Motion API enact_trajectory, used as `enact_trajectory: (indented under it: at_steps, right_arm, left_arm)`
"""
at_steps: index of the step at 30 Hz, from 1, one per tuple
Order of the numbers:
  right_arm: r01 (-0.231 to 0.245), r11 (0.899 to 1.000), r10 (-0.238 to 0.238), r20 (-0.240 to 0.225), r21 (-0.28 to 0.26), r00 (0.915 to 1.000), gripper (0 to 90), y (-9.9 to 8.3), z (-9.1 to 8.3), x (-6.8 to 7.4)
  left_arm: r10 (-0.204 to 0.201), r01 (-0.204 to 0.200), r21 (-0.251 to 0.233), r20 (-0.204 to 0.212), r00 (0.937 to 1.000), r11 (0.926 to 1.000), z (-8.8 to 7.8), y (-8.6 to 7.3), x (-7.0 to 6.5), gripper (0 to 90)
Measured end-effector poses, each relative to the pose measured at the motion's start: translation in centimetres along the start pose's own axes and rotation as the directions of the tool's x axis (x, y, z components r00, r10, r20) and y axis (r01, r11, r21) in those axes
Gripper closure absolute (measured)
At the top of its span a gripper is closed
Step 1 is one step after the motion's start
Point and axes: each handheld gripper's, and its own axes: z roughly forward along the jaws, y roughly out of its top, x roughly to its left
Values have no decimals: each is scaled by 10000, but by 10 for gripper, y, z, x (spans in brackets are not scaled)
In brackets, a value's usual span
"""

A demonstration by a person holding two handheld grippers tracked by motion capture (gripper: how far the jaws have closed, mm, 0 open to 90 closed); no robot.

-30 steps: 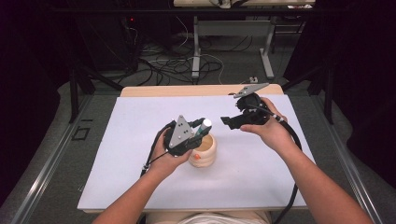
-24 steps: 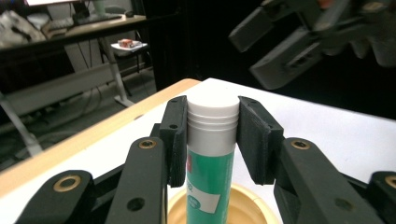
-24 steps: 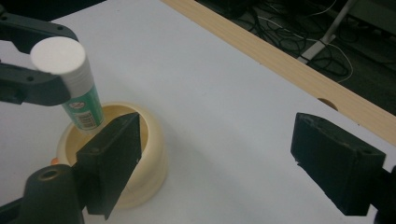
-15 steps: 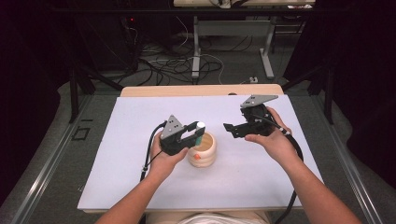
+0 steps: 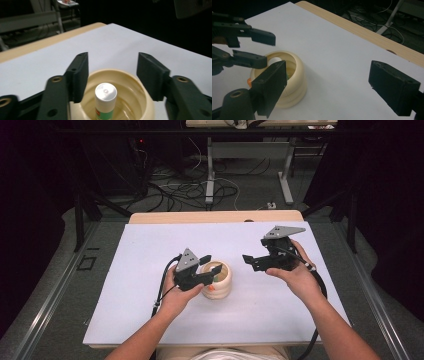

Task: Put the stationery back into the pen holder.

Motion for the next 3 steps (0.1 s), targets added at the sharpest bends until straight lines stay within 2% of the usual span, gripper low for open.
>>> enact_trajectory:
  at_steps: [1,3]
  right_arm:
    - [-46,10000,46,15,-27,10000,140,-2,-1,1]
    - [-102,9999,102,30,-127,9999,129,-7,-3,1]
  left_arm:
    - [-116,116,-51,90,9999,9999,-4,1,1,371]
    - [-343,343,-145,-11,9994,9993,-14,4,6,368]
